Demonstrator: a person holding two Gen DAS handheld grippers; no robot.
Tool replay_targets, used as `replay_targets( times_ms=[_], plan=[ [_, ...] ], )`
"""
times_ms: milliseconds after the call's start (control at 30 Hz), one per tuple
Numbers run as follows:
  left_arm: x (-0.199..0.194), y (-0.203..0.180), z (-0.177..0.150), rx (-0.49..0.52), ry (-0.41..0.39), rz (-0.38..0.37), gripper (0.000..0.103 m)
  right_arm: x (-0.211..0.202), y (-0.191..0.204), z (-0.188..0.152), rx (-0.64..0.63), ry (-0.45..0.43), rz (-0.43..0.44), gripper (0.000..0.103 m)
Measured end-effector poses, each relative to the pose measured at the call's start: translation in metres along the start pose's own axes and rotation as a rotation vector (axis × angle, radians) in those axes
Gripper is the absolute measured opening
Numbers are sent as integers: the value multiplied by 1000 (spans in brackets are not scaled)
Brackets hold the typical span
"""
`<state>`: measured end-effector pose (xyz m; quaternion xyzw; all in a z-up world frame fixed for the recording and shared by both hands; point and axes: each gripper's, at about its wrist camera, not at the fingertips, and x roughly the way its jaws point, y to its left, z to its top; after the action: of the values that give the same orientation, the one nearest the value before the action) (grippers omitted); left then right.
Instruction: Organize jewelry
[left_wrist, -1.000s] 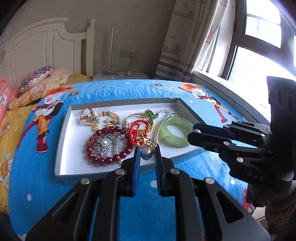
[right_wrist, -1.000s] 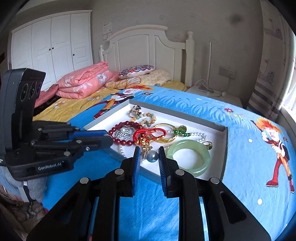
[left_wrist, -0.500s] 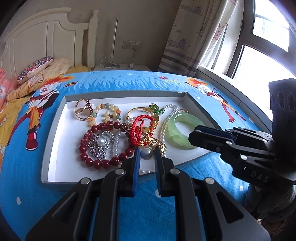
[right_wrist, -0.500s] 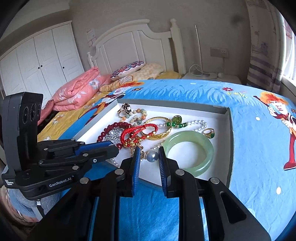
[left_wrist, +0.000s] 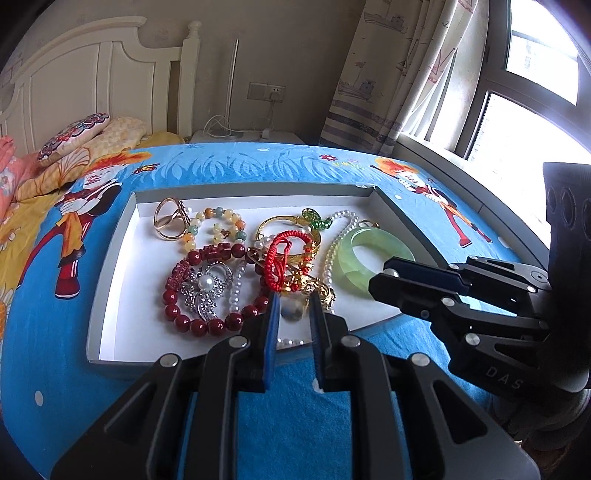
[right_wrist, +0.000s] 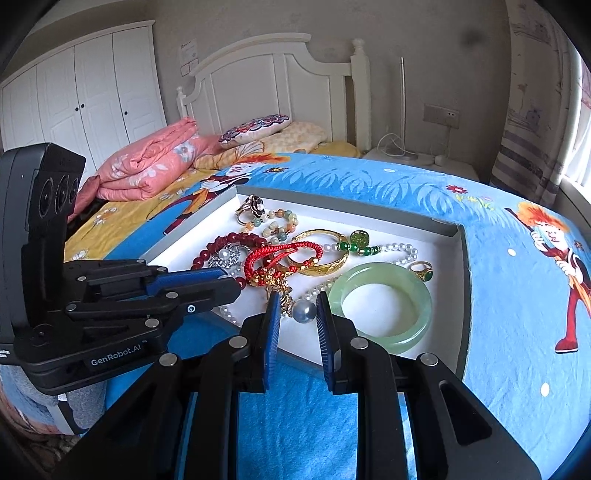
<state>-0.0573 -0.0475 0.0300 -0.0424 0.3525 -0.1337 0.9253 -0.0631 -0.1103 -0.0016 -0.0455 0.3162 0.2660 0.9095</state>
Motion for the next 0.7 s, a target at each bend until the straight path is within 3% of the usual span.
replay_targets(
  times_ms=[33,100,367,433,567,633,700],
  plan=[
    [-1,0,0,0,-3,4,24,0,0,0,2,0,-1,21],
    [-2,0,0,1,-13,19,46,0,-1,0,9,2,-4,21],
    [-6,-3,-1,5,-31,33,59,-3,-12,0,71,-15,-8,28],
    [-8,-3,-1,0,-41,40,65,-5,-15,0,88,-28,-12,44],
    [-15,-2,-1,-8,-77,66,82,-13,-26,-3,162,-67,-44,63],
    [-22,-3,0,-2,-114,97,92,-18,-33,-5,214,-91,-85,82],
    [-29,-5,0,10,-163,147,100,-24,-38,-8,259,-126,-125,87]
  ],
)
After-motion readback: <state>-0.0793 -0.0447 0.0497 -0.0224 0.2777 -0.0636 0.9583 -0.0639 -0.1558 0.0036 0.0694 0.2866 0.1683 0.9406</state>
